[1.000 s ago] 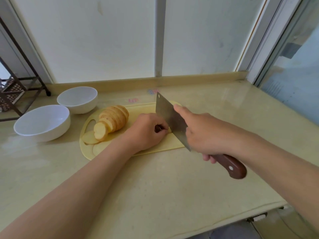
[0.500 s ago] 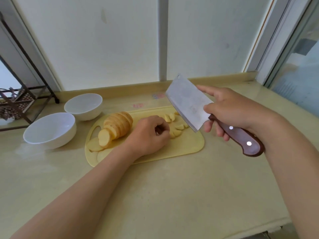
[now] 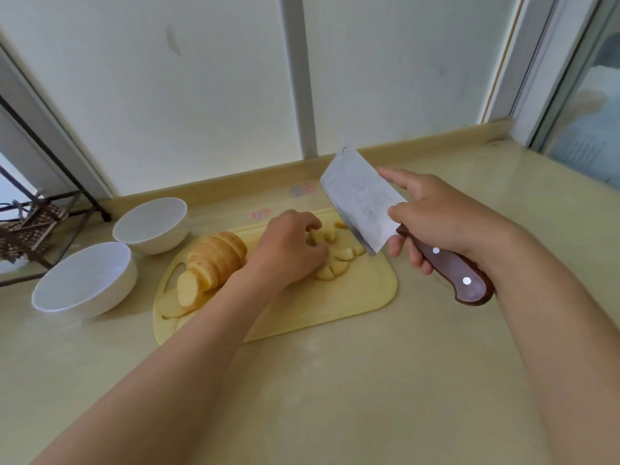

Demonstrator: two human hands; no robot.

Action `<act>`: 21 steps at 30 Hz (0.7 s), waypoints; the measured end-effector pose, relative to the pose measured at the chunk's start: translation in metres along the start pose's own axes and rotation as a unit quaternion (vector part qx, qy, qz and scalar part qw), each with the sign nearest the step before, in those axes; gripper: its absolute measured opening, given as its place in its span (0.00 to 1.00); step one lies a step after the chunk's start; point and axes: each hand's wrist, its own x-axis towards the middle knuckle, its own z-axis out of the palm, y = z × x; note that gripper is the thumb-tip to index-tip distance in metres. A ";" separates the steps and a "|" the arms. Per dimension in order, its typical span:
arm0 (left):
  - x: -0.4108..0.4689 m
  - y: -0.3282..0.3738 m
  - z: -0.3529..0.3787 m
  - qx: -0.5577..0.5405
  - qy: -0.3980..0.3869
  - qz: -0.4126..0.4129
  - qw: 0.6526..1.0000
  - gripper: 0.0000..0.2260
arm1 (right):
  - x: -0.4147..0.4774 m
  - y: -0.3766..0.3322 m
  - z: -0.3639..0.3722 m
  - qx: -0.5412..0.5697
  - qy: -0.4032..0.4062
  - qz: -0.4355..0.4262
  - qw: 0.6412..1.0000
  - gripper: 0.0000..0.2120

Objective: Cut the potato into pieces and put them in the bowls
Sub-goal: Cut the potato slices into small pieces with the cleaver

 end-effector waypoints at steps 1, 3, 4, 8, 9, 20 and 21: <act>-0.002 -0.001 -0.001 0.004 0.008 0.003 1.000 0.14 | -0.001 0.000 0.000 -0.001 0.000 -0.001 1.000 0.37; -0.008 -0.005 -0.005 0.004 0.027 0.000 1.000 0.11 | -0.003 0.000 0.000 0.001 -0.002 -0.006 1.000 0.36; -0.012 -0.006 -0.006 0.007 0.034 0.000 0.999 0.10 | -0.004 -0.001 0.000 0.002 -0.003 -0.007 1.000 0.36; -0.027 -0.011 -0.008 0.040 0.032 0.011 0.999 0.06 | -0.010 -0.007 0.009 -0.002 -0.019 -0.011 1.000 0.36; -0.030 -0.011 -0.008 0.044 0.032 0.011 0.998 0.06 | -0.012 -0.010 0.012 -0.004 -0.025 -0.013 1.000 0.36; -0.059 -0.014 -0.016 0.036 0.050 0.033 0.998 0.04 | -0.044 -0.027 0.024 -0.069 -0.043 -0.002 0.997 0.38; -0.063 -0.017 -0.016 0.032 0.054 0.042 0.997 0.04 | -0.047 -0.028 0.027 -0.081 -0.048 0.000 0.996 0.38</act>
